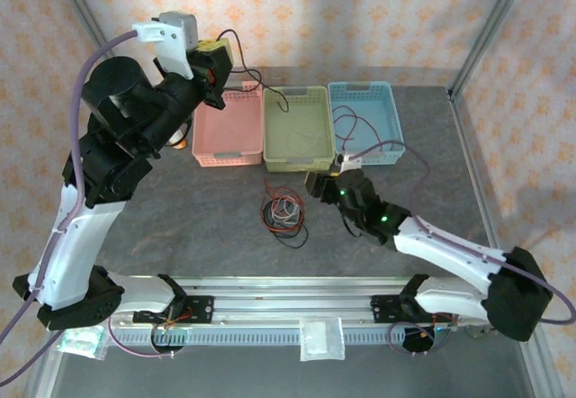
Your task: Untangle the cables
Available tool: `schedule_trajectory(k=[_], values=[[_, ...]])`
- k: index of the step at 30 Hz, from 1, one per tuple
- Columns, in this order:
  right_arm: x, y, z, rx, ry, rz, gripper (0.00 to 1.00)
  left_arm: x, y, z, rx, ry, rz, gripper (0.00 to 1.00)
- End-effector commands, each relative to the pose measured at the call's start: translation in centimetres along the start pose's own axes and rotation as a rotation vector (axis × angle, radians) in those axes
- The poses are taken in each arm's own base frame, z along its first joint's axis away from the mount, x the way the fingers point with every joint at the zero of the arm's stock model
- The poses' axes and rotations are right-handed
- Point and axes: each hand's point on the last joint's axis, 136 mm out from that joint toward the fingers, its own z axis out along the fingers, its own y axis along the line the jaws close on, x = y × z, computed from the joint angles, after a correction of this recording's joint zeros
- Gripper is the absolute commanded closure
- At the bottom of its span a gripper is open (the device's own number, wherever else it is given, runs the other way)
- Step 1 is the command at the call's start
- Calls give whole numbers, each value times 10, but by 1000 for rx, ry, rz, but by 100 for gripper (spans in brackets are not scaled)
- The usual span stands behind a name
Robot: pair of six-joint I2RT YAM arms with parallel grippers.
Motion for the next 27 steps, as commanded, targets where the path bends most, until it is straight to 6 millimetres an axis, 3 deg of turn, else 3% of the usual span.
schedule_trajectory(k=[1,6,13,20,27], values=[[-53,-6,-20,50,-79,-13,34,-1,21,3,-113,2,32,100],[-102,12,-33,-41,-82,-22,33,4,26,15,-129,6,23,100],[-134,57,-46,-206,-89,-126,33,19,66,40,-234,36,1,100],[-151,84,-57,-332,-151,-149,33,58,110,76,-370,131,42,100],[-144,89,-57,-381,-141,-106,33,107,148,108,-441,222,52,100]])
